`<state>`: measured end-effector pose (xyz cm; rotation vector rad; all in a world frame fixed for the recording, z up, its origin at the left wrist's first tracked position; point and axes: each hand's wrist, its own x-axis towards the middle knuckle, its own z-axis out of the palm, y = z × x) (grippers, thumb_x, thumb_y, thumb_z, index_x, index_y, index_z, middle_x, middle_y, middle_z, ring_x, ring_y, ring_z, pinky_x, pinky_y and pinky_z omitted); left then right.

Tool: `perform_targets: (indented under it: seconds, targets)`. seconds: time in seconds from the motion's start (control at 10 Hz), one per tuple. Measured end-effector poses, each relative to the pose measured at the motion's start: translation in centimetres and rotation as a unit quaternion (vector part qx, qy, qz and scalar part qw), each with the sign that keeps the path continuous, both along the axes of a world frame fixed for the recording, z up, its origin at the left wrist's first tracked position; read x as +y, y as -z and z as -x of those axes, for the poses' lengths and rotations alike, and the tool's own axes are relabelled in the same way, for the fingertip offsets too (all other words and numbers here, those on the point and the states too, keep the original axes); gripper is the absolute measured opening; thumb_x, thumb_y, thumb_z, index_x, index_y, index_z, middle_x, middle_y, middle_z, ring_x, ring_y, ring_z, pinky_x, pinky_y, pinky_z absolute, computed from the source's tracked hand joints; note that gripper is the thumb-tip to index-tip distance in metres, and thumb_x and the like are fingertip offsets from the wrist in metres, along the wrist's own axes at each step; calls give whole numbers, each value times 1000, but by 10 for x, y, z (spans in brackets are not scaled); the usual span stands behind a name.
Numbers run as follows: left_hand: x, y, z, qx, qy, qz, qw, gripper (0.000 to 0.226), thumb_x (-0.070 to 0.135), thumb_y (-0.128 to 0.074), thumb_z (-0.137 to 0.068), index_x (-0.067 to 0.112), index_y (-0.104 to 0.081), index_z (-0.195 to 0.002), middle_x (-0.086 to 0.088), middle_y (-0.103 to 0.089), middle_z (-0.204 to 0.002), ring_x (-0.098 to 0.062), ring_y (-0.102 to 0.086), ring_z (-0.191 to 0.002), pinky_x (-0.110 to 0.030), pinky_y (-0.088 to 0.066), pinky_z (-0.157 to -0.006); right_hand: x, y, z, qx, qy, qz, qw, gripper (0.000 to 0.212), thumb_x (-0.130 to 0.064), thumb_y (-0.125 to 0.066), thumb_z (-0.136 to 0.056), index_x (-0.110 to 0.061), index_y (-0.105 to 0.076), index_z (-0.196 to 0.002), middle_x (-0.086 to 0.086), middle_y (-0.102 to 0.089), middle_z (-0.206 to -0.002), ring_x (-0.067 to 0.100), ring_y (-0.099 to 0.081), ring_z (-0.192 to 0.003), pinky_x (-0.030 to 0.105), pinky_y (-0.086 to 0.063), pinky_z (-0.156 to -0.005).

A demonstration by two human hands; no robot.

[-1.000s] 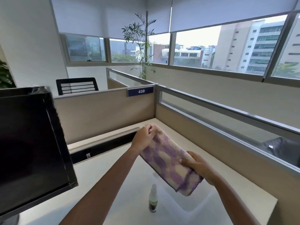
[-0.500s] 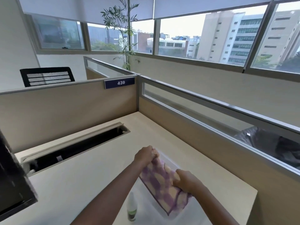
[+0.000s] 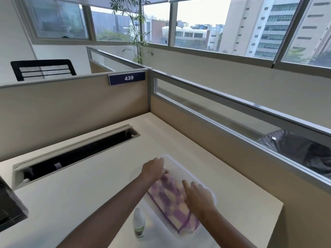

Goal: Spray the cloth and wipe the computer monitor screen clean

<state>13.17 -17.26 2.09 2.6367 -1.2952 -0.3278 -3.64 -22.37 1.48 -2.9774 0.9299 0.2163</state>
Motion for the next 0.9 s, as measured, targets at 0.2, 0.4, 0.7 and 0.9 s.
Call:
perform_targets:
  seconds: [0.2,0.4,0.7,0.9]
  targets:
    - [5,1,10,36,23,-22,999,28,22,-48,-88,2,-56,-106,-18,-59,-117,-32,-56,-108,-34,-45,-85,13,-4,3,103,-41,-5,994,34,-1,-49,-86,-6,-54,-119,12,-56,-120,29,-57,-108,33,-47,-75]
    - [13,12,14,176,21,-100,979,36,24,-53,-89,4,-55,-119,-16,-58,-125,-27,-56,-111,-29,-45,-89,6,5,-4,205,-74,-85,972,41,-19,-68,-81,-4,-59,-118,13,-56,-127,27,-51,-118,34,-48,-87]
    - [33,-20,18,215,34,-40,975,24,19,-48,-92,0,-62,-100,-8,-50,-81,-19,-47,-76,-16,-34,-54,3,-7,-1,198,-85,-114,970,38,-18,-59,-86,-7,-58,-122,10,-58,-127,22,-53,-105,29,-43,-86]
    - [61,-35,16,160,-56,156,973,26,20,-49,-90,7,-63,-108,-12,-65,-115,-25,-58,-108,-28,-43,-88,39,-32,0,-172,-69,-207,961,27,-19,-51,-93,-15,-58,-118,5,-64,-119,21,-60,-103,27,-46,-85]
